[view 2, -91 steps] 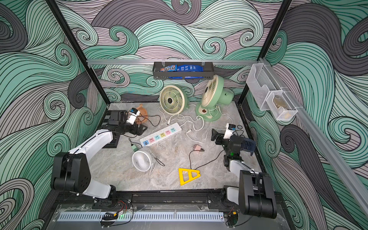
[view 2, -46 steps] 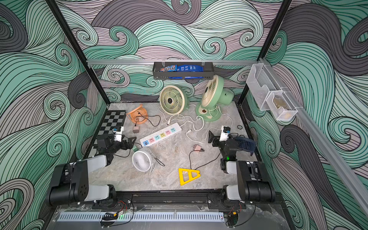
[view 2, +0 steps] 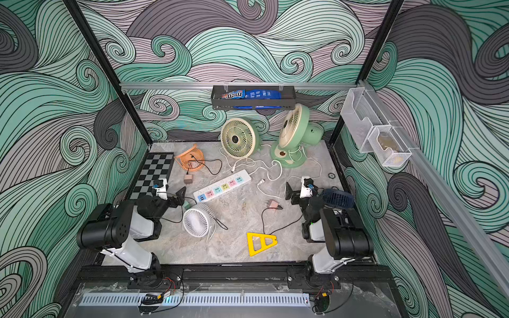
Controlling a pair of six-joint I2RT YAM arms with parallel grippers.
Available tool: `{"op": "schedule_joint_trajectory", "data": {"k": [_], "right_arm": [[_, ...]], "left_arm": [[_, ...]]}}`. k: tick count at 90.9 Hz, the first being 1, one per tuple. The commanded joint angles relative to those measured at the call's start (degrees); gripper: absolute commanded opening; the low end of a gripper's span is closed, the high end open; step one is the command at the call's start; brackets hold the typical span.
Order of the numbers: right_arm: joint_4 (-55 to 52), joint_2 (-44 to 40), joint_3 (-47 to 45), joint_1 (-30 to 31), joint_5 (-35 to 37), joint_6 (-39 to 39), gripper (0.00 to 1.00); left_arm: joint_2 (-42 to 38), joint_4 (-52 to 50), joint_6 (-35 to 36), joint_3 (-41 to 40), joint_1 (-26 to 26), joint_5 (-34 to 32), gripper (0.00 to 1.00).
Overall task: Unplug the desk fan from the power strip
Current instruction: Reset both arms
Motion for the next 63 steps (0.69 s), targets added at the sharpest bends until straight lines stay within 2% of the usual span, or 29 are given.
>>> {"op": "schedule_joint_trajectory", "data": {"k": [1, 27, 63], "right_arm": [[5.7, 0.3, -0.1, 0.8, 1.6, -1.4, 0.99], [2.8, 0.3, 1.4, 3.5, 4.8, -4.0, 0.99], [2.3, 0.4, 1.7, 3.6, 1.5, -5.1, 0.99]], "left_arm": [[0.3, 3.5, -2.2, 0.2, -0.4, -5.9, 0.99], [0.5, 4.1, -2.4, 0.0, -0.5, -6.2, 0.99], [0.4, 4.1, -2.4, 0.1, -0.4, -6.2, 0.99]]}}
